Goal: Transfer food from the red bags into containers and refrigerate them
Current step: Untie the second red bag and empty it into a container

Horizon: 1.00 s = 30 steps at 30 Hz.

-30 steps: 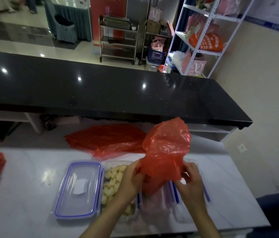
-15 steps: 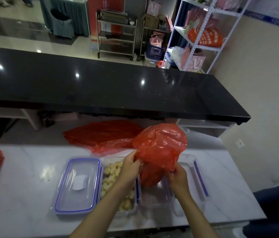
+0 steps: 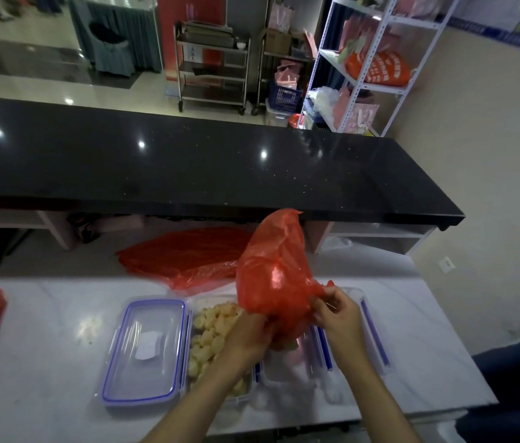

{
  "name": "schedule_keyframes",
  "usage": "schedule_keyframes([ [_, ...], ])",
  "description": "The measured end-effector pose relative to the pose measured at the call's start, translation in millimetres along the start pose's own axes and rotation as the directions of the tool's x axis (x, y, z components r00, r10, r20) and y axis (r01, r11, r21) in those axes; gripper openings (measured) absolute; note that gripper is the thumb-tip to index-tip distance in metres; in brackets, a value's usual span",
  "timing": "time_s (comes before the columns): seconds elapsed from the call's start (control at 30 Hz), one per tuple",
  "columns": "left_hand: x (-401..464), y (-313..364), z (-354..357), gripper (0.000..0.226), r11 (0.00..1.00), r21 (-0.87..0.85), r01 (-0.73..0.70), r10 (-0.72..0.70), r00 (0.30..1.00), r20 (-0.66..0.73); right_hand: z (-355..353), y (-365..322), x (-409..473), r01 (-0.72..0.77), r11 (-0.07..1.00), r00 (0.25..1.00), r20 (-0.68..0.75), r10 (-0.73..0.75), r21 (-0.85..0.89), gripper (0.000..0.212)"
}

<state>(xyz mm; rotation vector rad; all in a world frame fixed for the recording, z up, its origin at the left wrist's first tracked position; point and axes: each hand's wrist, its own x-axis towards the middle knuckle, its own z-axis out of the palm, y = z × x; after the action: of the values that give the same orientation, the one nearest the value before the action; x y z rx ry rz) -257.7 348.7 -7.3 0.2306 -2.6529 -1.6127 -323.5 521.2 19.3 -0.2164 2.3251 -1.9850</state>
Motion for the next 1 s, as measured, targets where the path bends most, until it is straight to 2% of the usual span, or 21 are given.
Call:
schedule_keyframes([
  [0.07,0,3,0,0.026,0.99,-0.135,0.033,-0.04,0.998,-0.048,-4,8,2,0.015,1.0,1.0,-0.018,-0.014,0.008,0.005],
  [0.13,1,3,-1,0.028,0.974,-0.226,0.013,-0.038,0.994,-0.107,-11,24,3,0.004,0.998,0.999,0.032,-0.002,-0.069,0.006],
  [0.23,3,7,-6,0.022,0.924,-0.382,0.032,-0.078,0.991,-0.107,-18,42,-6,-0.104,0.977,0.958,0.244,0.148,-0.186,0.044],
  [0.3,5,8,-9,0.019,0.906,-0.421,0.047,-0.093,0.992,-0.088,-18,47,-14,-0.133,0.958,0.944,0.262,0.2,-0.253,0.061],
  [0.33,4,8,-9,0.019,0.908,-0.414,0.062,-0.098,0.993,-0.066,-17,48,-16,-0.132,0.952,0.954,0.225,0.197,-0.275,0.059],
  [0.47,5,3,-8,0.014,0.943,-0.315,0.107,-0.116,0.993,-0.01,-12,36,-14,-0.126,0.964,0.989,0.045,0.14,-0.233,0.02],
  [0.57,5,3,-9,0.018,0.962,-0.248,0.117,-0.124,0.992,-0.013,-14,21,-12,-0.053,0.986,0.998,-0.023,0.05,-0.158,0.011],
  [0.63,4,4,-9,0.018,0.961,-0.244,0.133,-0.133,0.991,0.017,-16,13,-12,0.041,0.991,0.992,-0.117,-0.056,-0.13,0.007],
  [0.73,-1,8,-8,0.014,0.948,-0.274,0.163,-0.163,0.986,0.024,-14,-4,-14,0.076,0.995,0.977,-0.193,-0.086,-0.062,0.006],
  [0.8,-10,17,-9,0.038,0.912,-0.372,0.17,-0.182,0.983,0.004,-11,-16,-16,0.082,0.997,0.978,-0.193,-0.081,-0.006,0.005],
  [0.87,-18,28,-11,0.074,0.823,-0.548,0.152,-0.175,0.985,0.01,-8,-24,-18,0.105,0.994,0.983,-0.147,-0.106,-0.009,0.004],
  [0.9,-22,35,-12,0.083,0.778,-0.615,0.129,-0.16,0.987,0.005,-6,-27,-20,0.109,0.994,0.988,-0.104,-0.11,-0.017,0.004],
  [1.0,-26,52,-12,0.07,0.696,-0.716,0.065,-0.133,0.99,-0.04,3,-29,-27,0.102,0.993,0.991,0.095,-0.096,-0.063,0.018],
])
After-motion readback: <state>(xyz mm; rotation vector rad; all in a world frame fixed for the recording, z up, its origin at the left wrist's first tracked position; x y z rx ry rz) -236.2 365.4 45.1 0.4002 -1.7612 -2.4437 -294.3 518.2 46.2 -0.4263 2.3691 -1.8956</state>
